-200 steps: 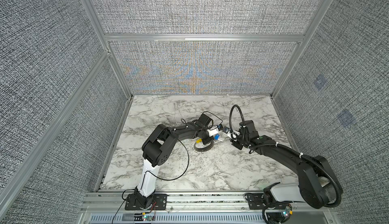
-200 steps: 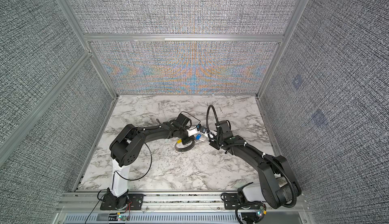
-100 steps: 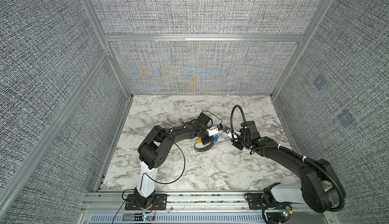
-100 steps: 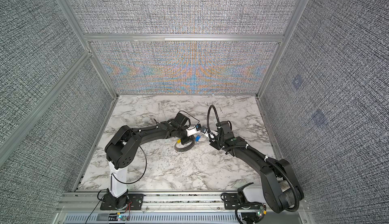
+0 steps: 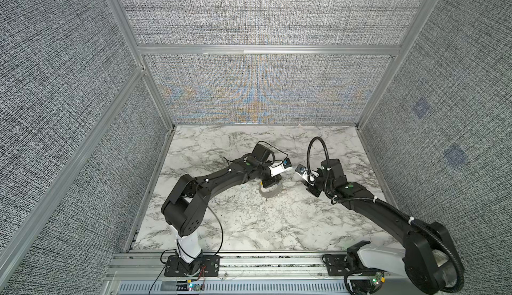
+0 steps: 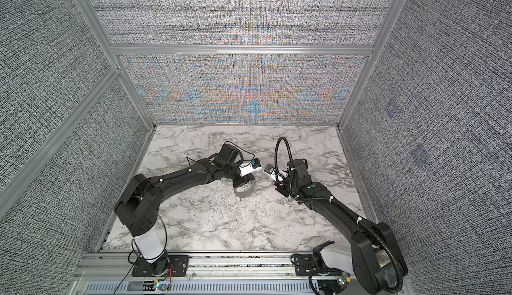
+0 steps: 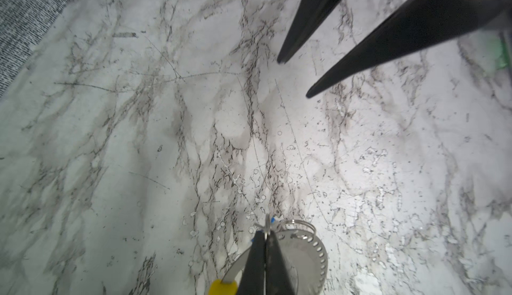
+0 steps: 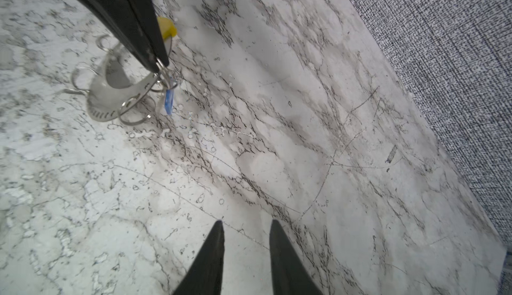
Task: Remove the keys from the keyring
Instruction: 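Lift the keyring off the table with both grippers toward table center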
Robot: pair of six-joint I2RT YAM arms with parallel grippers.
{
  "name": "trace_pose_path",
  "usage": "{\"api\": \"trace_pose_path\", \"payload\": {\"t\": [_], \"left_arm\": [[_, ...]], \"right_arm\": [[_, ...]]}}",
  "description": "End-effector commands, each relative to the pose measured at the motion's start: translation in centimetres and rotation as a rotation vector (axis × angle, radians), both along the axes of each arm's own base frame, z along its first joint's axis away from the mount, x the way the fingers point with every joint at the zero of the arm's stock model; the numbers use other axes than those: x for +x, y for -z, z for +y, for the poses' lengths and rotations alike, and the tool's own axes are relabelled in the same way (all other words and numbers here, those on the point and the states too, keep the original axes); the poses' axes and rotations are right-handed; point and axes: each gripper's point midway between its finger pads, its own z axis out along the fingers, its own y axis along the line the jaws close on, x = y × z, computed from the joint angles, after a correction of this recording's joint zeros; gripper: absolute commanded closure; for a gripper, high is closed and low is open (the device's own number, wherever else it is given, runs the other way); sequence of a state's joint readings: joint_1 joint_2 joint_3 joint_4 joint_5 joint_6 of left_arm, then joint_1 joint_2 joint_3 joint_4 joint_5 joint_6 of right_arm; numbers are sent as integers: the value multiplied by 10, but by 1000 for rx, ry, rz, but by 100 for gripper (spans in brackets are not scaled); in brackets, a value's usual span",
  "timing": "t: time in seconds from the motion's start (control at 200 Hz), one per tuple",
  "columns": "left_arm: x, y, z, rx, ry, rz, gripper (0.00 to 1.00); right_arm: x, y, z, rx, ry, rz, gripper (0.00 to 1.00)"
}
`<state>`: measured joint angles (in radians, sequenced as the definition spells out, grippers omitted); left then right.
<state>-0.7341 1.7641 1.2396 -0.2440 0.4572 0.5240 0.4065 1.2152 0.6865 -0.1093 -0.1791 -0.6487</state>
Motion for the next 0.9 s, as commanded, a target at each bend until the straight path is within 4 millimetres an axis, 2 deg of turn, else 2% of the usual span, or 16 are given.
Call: {"api": "trace_pose_path", "payload": {"t": [0.0,0.235,0.39,0.54,0.745,0.896], "left_arm": [[-8,-25,-2,-66,16,11,100],[-23,-75,-1,-167,63,-8,100],[-29,-110,2,-253,57,-51,100],[-44,-140,3,-356,121,-108,100],[-60,-166,7,-419,172,-116,100],[-71,-179,12,-452,192,-122,100]], "right_arm": [[-10,-11,15,77,-57,19,69],[-13,-46,31,182,-92,-28,67],[-14,-72,35,210,-97,-73,67],[-23,-89,42,246,-117,-99,66],[-50,-106,62,266,-199,-78,66],[-62,-124,60,301,-186,-108,66]]}}
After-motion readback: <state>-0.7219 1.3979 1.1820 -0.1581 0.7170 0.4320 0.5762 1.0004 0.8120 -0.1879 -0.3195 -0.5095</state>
